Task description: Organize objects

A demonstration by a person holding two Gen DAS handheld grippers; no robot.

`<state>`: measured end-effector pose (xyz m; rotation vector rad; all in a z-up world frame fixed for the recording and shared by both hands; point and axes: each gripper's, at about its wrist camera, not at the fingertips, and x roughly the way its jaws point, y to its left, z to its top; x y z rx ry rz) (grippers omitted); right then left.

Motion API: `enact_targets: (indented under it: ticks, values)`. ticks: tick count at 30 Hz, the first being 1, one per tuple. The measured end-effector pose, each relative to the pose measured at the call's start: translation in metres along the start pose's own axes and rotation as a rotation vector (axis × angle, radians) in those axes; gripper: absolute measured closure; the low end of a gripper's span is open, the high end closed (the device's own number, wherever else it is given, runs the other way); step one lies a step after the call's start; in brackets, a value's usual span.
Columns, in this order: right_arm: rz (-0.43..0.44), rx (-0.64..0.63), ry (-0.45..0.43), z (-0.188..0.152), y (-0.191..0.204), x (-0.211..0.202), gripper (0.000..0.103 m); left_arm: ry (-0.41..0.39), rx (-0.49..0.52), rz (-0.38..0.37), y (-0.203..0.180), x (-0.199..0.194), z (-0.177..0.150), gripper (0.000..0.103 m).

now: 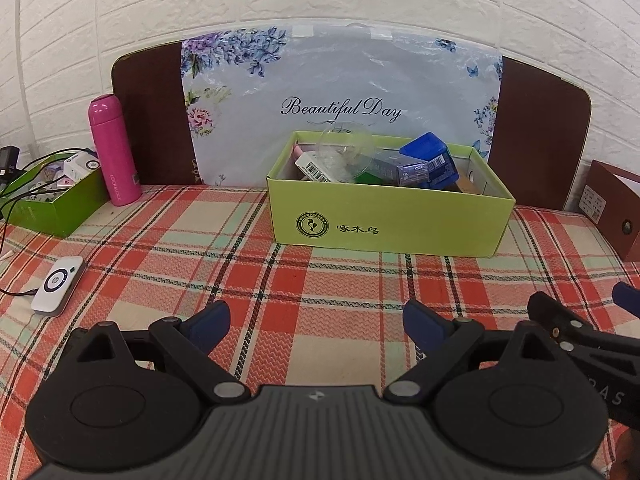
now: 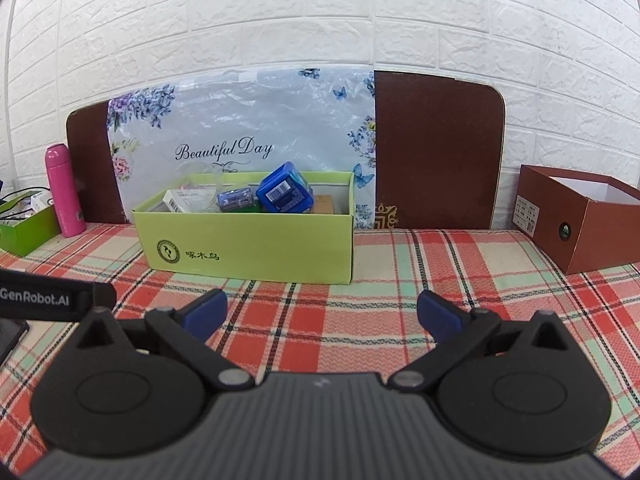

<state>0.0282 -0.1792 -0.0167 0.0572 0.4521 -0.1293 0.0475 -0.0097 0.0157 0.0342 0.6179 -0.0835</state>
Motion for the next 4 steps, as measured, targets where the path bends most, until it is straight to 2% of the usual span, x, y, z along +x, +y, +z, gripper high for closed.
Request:
enact_targets:
  ticks: [4]
  values:
    - [-0.002, -0.001, 0.004, 0.0, 0.0015, 0.0012, 0.0, -0.007, 0.013, -0.009, -0.0022, -0.0002, -0.001, 0.006]
